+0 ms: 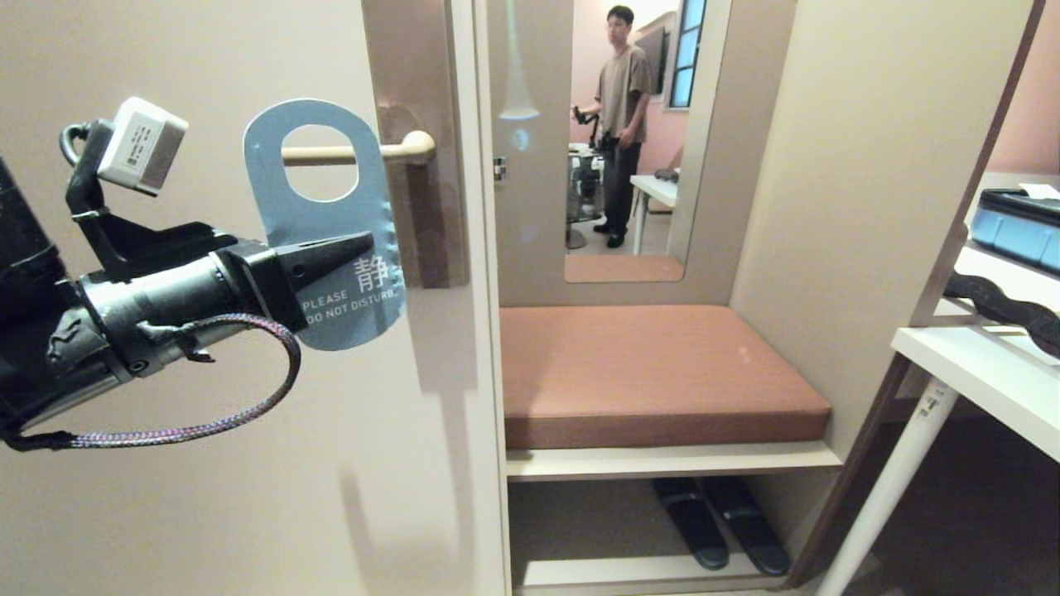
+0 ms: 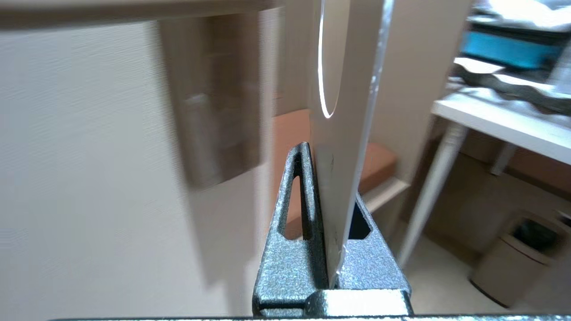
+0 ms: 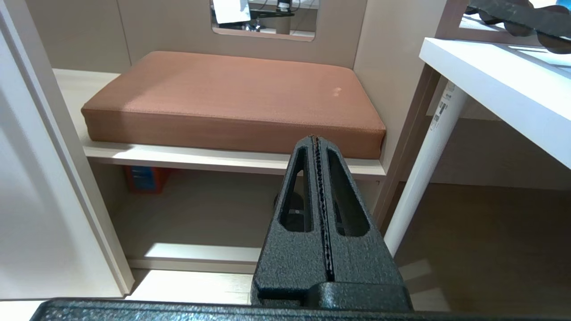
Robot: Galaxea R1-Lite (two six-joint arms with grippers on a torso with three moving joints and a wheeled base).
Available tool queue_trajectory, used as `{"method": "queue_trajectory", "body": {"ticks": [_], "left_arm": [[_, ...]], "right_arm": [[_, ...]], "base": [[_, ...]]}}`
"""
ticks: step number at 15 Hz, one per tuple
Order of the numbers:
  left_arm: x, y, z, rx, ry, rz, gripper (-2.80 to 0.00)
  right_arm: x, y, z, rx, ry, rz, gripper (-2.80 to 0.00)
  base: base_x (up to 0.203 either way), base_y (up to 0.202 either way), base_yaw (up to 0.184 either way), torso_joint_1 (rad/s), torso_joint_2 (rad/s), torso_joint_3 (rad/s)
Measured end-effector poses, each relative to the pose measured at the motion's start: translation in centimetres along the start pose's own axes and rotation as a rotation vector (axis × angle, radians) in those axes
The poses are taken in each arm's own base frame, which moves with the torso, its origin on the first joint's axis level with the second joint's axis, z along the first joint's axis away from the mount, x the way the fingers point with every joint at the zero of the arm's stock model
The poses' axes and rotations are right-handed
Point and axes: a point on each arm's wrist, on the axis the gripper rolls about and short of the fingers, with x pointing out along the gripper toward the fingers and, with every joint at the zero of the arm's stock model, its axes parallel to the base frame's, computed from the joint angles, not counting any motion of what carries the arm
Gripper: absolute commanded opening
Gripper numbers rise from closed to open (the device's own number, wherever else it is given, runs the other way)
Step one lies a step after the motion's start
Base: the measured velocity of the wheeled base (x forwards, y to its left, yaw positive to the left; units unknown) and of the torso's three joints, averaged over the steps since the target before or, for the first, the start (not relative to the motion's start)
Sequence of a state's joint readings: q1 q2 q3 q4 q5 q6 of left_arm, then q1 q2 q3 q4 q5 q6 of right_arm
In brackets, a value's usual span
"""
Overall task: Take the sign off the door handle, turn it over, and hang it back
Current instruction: Hang the sign back with the other side facing out
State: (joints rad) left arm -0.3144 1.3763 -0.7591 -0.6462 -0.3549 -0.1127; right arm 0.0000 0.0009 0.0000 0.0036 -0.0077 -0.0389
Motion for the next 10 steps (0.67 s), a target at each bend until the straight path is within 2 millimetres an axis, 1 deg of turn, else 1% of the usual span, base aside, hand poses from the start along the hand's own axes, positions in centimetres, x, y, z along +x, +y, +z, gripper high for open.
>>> {"method": "queue_trajectory", "body": {"ticks": [6,10], "left_arm": [[-1.7,1.2,0.3,0.000,0.027,0.122,-2.80],[-2.2,1.5,0.5,0.028,0.020,0.199,-2.80]], "right_arm": [[0.0,0.0,0.0,0.000,0.000,0.000,-2.80],[0.0,0.0,0.0,0.000,0.000,0.000,-2.80]], "base": [[0.000,0.000,0.000,0.000,0.00,0.000],[0.000,0.000,0.000,0.000,0.00,0.000]]}}
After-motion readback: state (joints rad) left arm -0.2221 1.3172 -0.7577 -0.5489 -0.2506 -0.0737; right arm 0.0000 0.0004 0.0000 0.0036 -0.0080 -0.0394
